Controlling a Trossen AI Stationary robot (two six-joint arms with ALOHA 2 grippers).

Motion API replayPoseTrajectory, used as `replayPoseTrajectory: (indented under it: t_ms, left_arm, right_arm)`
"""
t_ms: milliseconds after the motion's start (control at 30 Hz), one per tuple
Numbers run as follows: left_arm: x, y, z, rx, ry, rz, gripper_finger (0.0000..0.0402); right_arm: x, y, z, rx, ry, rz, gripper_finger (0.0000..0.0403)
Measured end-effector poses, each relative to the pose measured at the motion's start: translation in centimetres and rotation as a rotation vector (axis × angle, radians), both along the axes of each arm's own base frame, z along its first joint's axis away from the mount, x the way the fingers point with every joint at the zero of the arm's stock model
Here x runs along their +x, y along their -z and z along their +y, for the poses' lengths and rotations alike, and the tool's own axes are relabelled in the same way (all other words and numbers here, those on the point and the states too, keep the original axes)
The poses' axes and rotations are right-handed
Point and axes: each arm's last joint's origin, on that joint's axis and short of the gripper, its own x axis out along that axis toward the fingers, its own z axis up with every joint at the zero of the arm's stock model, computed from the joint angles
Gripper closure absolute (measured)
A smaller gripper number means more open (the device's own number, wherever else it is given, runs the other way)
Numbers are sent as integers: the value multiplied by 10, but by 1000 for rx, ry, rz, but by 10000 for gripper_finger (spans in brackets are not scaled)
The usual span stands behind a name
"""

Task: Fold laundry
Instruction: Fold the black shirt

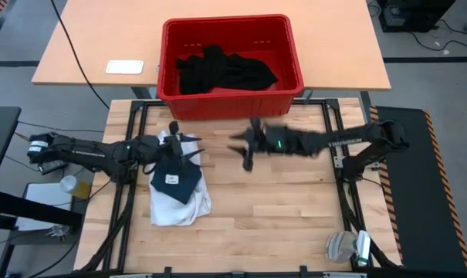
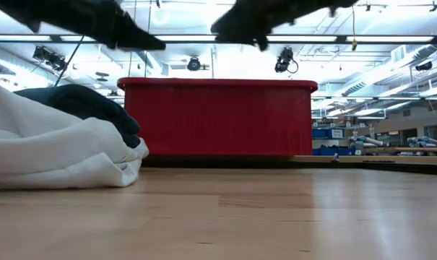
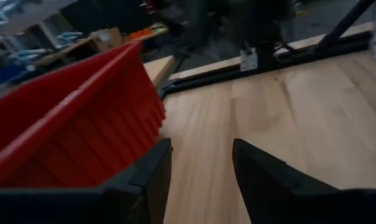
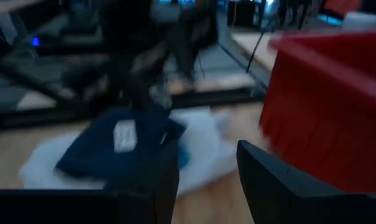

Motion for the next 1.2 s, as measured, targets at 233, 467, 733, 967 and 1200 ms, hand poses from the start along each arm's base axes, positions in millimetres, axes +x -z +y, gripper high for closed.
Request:
replayPoseTrajectory:
  t_ms: [233, 467, 733, 967, 1200]
  left_arm:
    - [-1, 3, 35, -76, 52, -105, 231]
    - [-10, -1, 66, -19, -137, -133, 231]
    - [-16, 1, 79, -22, -225, -120, 231]
    - [-15, -6, 78, 60, -159, -159, 231]
    - [-16, 0, 79, 86, -165, -88, 230]
  right_arm:
    - [3, -50, -88, -54, 98, -73, 236]
    - [0, -53, -177, -40, 204, -24, 236]
    - [12, -28, -268, -2, 239, 58, 229]
    - [24, -4, -328, -65, 243, 98, 170]
    - [38, 63, -367, 73, 283, 218, 61]
